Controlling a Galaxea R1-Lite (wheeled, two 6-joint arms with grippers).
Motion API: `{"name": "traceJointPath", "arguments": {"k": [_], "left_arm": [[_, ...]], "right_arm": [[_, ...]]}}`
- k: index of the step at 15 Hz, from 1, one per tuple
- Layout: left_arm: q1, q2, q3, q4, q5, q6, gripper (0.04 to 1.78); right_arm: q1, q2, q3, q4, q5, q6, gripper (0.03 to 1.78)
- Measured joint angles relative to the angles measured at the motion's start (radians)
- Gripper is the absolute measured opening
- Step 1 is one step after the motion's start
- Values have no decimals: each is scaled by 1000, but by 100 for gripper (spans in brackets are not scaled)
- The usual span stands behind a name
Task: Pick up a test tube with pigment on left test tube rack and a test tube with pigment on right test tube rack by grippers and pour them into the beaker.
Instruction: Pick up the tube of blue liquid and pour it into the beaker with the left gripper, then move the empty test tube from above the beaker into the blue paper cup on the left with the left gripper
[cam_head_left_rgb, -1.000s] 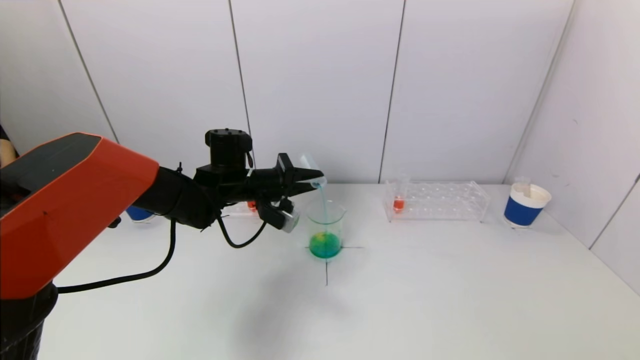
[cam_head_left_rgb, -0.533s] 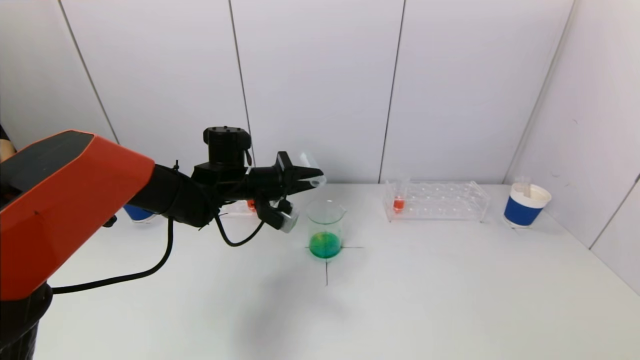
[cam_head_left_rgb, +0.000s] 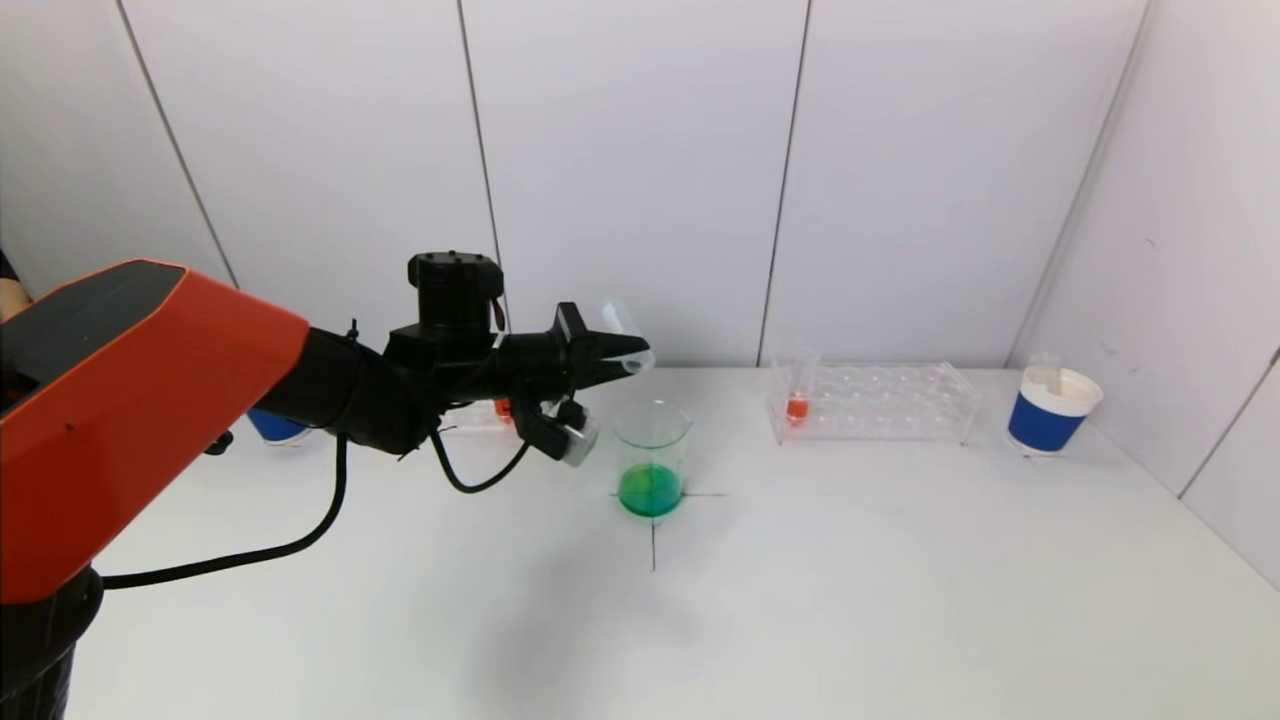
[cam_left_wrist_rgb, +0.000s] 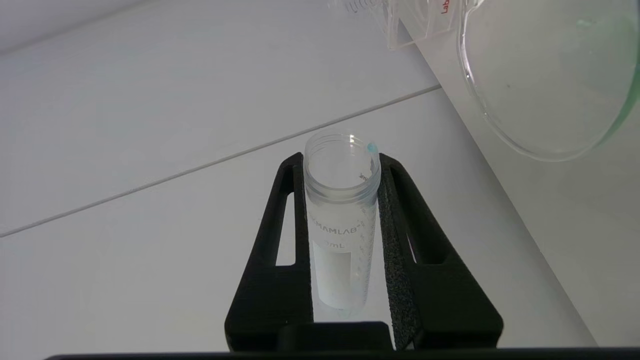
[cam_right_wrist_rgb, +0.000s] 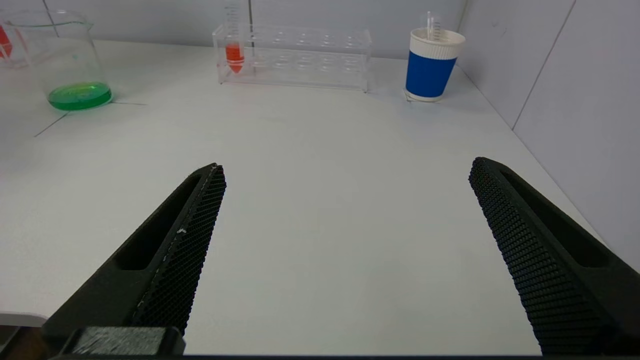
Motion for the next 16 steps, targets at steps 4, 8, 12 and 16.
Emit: {"name": "traceJointPath", "arguments": {"k": [4,8,12,16], "left_arm": [[-3,4,11,1,-3,-15,43],[-14,-4,66,-50,-1,-199,43],[-23,-16,93,-208,30,-465,43],[-24,-28,80,-237,169,-739,43]], "right_arm": [[0,0,0,0,0,0,177],[0,0,0,0,0,0,177],[0,0,0,0,0,0,177],[0,0,0,0,0,0,177]]}}
